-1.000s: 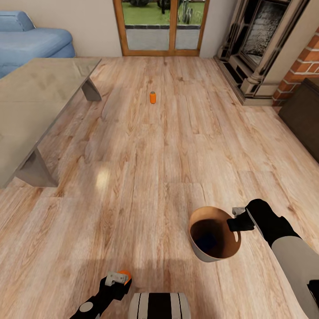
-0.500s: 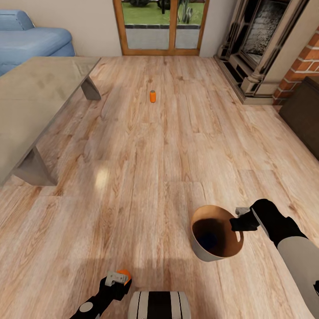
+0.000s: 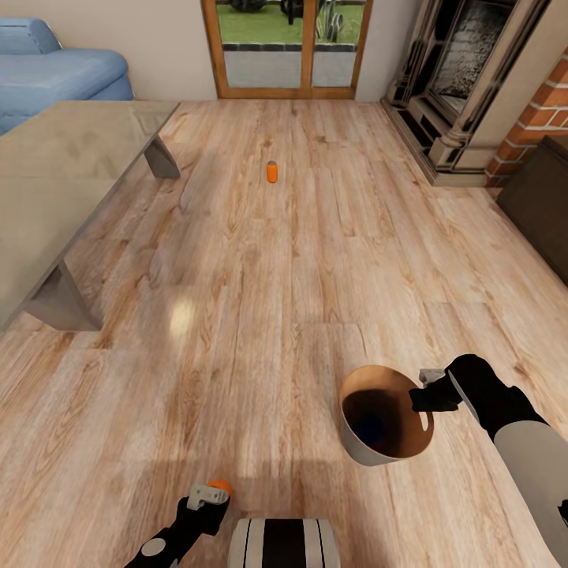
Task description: Put the three can of soda from the living room inside the tash can in the kitchen.
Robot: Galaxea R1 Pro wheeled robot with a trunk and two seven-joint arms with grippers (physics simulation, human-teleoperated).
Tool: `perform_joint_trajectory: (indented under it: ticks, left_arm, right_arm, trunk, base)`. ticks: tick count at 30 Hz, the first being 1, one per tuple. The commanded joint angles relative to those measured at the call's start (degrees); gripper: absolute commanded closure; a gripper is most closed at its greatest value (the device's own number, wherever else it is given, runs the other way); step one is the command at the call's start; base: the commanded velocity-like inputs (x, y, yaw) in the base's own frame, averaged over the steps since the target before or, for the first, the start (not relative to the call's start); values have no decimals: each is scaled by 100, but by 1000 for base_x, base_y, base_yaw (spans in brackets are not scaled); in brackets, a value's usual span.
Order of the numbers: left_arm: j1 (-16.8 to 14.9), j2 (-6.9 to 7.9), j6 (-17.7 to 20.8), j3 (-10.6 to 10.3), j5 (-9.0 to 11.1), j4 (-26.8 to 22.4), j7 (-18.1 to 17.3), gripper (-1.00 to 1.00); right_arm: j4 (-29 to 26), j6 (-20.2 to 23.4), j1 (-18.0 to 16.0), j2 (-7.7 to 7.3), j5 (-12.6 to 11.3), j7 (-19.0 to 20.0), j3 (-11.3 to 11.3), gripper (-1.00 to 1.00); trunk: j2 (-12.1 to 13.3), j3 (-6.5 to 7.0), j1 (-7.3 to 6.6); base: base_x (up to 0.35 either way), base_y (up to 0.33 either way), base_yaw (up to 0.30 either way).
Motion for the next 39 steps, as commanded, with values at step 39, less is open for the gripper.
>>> perform_joint_trajectory:
  ticks: [39]
  left_arm:
    - [-12,12,32,26,4,-4,-20,100]
  right_arm:
    - [-12,2,24,277,179,-151,-24,100]
  trunk:
    - [1525,680,-831]
  base:
    - [0,0,0]
